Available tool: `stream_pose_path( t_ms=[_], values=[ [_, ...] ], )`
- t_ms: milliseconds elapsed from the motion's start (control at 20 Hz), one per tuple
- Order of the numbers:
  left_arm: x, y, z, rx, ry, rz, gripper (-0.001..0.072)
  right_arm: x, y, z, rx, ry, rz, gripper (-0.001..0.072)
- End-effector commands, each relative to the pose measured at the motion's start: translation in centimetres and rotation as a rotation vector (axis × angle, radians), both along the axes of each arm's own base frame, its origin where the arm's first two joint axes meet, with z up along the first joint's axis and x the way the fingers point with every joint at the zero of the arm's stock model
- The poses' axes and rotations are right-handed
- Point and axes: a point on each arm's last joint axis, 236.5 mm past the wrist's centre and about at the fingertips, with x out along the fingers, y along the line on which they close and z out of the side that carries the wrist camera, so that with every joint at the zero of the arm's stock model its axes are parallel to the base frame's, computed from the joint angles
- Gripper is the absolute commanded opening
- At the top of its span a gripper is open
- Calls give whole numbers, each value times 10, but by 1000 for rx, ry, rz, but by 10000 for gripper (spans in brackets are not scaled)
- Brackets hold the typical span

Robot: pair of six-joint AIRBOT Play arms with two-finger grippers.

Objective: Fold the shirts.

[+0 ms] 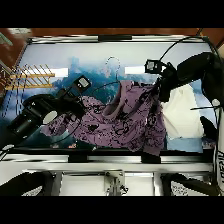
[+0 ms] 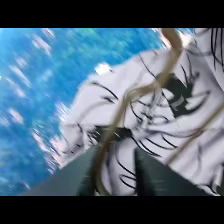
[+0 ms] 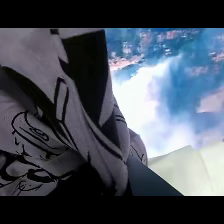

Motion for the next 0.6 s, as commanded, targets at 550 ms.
stream_pose_path(
  t_ms=[550],
  values=[
    [56, 81, 130, -54, -187, 236, 580, -39, 12, 100, 36, -282, 112, 67]
  ],
)
